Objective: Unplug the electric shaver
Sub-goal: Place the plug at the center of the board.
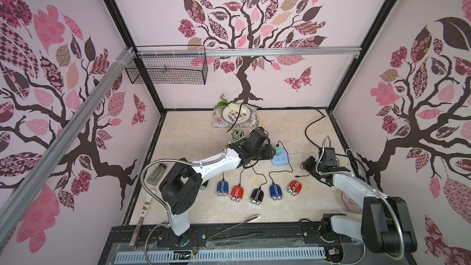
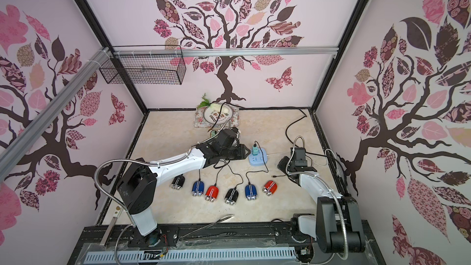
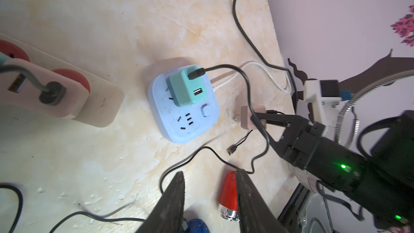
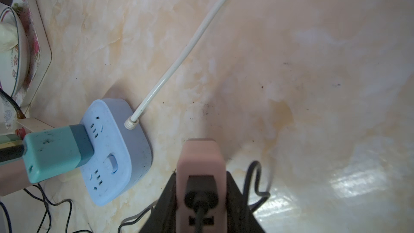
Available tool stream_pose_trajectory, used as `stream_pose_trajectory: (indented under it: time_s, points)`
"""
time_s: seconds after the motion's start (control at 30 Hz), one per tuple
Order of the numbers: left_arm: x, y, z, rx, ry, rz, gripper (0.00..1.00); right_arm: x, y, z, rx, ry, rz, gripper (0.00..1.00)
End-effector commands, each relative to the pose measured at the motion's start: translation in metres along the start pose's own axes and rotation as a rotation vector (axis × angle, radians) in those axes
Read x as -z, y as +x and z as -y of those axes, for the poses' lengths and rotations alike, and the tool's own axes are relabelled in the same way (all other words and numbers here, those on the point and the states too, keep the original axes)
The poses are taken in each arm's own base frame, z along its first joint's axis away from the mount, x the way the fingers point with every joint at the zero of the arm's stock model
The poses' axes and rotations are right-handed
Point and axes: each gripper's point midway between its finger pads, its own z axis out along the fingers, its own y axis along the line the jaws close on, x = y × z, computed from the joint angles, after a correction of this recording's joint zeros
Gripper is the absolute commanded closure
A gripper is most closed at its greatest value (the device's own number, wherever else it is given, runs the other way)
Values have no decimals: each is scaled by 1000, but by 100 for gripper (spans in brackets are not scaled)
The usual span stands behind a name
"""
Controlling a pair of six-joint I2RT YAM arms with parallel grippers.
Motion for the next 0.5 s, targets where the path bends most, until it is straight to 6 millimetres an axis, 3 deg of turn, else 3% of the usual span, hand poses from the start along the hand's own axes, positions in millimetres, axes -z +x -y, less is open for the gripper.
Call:
stream_pose_trajectory:
  time_s: [0.0,0.2,0.47]
  points:
    - [14,-12,20,17,113,34,58,-5,1,-7,-58,-95,-20,70]
    - [18,-19,27,27,165,30,56,-14,9,8,-149,-142,-65,69]
    - [8,-15,19,41,162,6,55,-24,19,28,-167,-87,-112,57]
